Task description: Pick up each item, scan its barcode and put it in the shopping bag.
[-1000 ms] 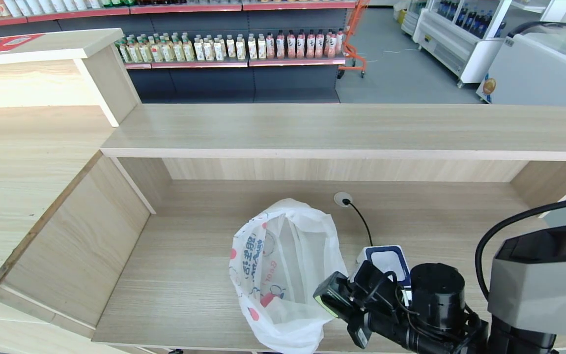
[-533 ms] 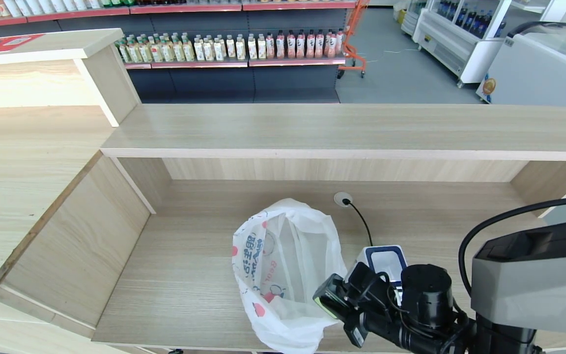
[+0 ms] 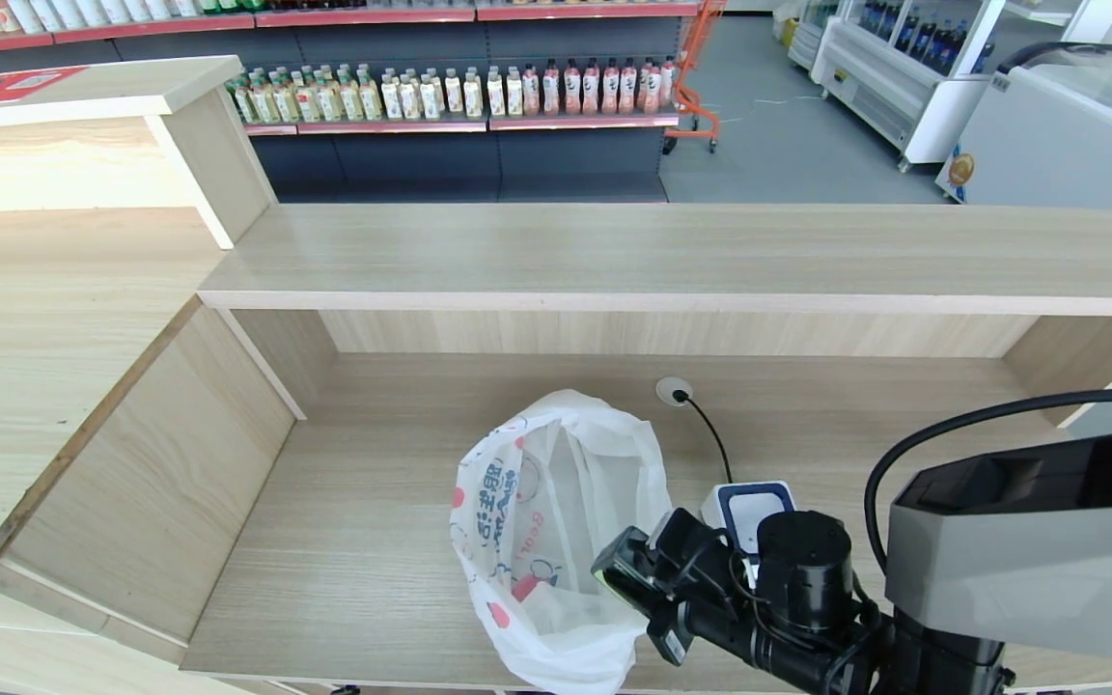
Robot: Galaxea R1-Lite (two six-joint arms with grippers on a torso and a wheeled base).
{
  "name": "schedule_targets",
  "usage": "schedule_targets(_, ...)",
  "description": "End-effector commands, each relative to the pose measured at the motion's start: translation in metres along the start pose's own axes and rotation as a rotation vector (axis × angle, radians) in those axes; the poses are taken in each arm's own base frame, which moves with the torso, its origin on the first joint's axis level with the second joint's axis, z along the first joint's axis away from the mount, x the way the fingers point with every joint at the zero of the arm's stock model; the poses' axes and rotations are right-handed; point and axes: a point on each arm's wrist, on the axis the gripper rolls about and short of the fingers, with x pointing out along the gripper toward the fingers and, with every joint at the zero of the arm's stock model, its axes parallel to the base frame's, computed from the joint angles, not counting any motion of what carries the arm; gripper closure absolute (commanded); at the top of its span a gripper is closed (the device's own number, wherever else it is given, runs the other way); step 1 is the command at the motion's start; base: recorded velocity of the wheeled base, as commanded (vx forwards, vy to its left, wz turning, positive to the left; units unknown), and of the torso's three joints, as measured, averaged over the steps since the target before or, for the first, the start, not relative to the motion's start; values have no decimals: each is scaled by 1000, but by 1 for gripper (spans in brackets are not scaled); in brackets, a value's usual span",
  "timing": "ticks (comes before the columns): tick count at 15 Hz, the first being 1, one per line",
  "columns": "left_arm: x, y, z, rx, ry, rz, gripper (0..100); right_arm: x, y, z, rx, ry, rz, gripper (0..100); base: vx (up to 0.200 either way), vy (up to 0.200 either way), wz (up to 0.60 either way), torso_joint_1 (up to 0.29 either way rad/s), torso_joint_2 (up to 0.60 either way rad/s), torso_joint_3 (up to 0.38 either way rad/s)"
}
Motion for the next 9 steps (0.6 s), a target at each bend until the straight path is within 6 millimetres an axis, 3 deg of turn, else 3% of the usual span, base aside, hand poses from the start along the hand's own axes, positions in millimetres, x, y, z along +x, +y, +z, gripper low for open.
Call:
schedule_targets(1,0,0,0,0,-1,-1,0,2,2,-5,-5,15,8,100,0,0,0,0,0,0)
schedule_targets(9,0,0,0,0,-1,-1,0,4,5,-14,-27,45,19,100,0,0,0,0,0,0)
